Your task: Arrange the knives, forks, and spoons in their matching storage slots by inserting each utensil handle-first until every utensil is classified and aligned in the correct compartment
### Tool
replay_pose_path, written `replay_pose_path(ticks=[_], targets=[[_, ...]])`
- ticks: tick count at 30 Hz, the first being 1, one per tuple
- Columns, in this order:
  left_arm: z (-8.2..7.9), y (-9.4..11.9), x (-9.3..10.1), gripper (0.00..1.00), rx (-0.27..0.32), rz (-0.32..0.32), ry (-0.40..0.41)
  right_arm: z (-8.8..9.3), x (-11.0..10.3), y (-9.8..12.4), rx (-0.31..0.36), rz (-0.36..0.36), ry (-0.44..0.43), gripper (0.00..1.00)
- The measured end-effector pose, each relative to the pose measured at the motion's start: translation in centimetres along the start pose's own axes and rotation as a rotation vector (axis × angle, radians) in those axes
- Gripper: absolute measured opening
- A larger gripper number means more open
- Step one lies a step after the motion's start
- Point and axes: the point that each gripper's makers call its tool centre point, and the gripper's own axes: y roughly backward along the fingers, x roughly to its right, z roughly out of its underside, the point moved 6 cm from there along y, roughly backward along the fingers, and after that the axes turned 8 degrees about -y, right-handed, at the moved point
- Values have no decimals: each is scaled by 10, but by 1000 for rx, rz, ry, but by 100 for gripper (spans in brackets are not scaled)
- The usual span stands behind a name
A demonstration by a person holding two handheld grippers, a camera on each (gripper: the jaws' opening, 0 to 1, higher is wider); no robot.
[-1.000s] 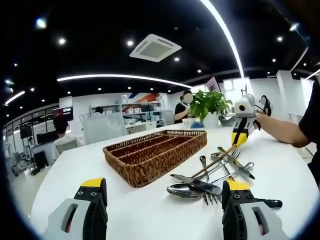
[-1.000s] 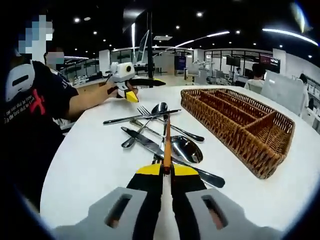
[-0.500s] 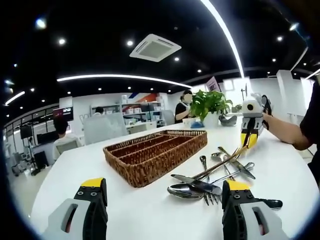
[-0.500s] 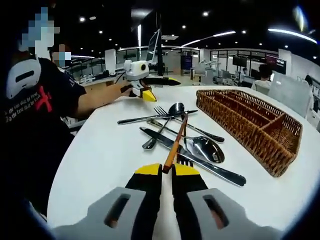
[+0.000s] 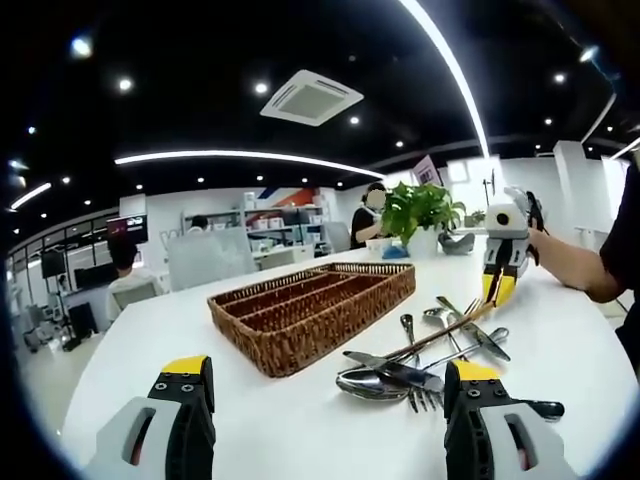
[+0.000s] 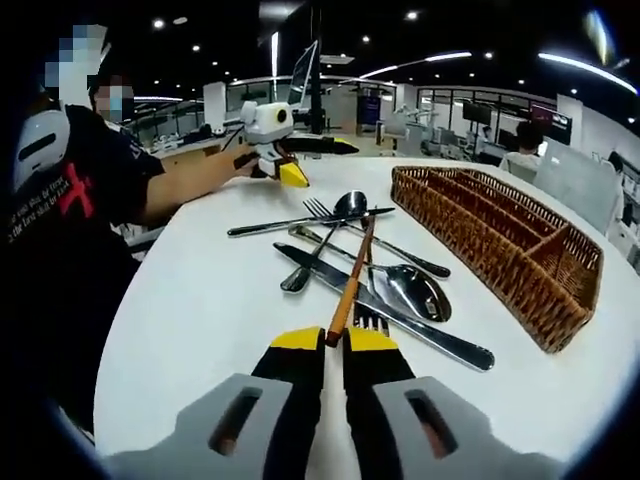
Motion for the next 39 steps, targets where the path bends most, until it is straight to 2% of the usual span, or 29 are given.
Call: replay_pose_path(ticks=[7, 10, 14, 16, 17, 19, 21, 22, 23, 24, 25, 27, 30, 37, 39], targets=[[0, 0, 1, 100, -1, 3, -3, -1, -1, -4, 4, -10, 27, 8], [0, 0, 1, 100, -2, 4, -4, -3, -2, -5, 8, -18, 7, 16], [0, 0, 2, 100, 0, 5, -5, -6, -4, -6, 27, -30, -8, 22], [0, 0, 2, 100, -1, 5, -5, -13, -6, -8, 65, -31, -39, 33], [0, 0, 2, 100, -2, 6, -6, -18, -9, -12, 85, -38, -63, 34], [0, 0, 2, 100, -2, 7, -7, -20, -10, -19, 82, -36, -62, 30], [0, 0, 2, 100, -3, 8, -8, -13, -3, -31, 21, 69, -68, 29], [0, 0, 2, 100, -3, 9, -9, -11, 1, -34, -6, 110, -45, 27], [0, 0, 2, 100, -3, 8, -9, -9, 2, -36, -22, 130, 16, 22], [0, 0, 2, 100, -3, 6, -11, -11, -2, -38, 5, 102, 60, 14], [0, 0, 2, 100, 0, 5, -10, -12, -5, -39, 20, 86, 38, 12], [0, 1, 2, 100, 2, 6, -8, -13, -3, -34, 8, 99, -11, 12], [0, 1, 2, 100, 1, 7, -11, -12, -2, -36, 15, 103, 8, 11], [0, 1, 2, 100, 1, 8, -18, -16, 1, -38, 31, 127, -65, 12], [0, 1, 2, 100, 1, 7, -18, -16, 1, -39, 17, 142, -66, 9]])
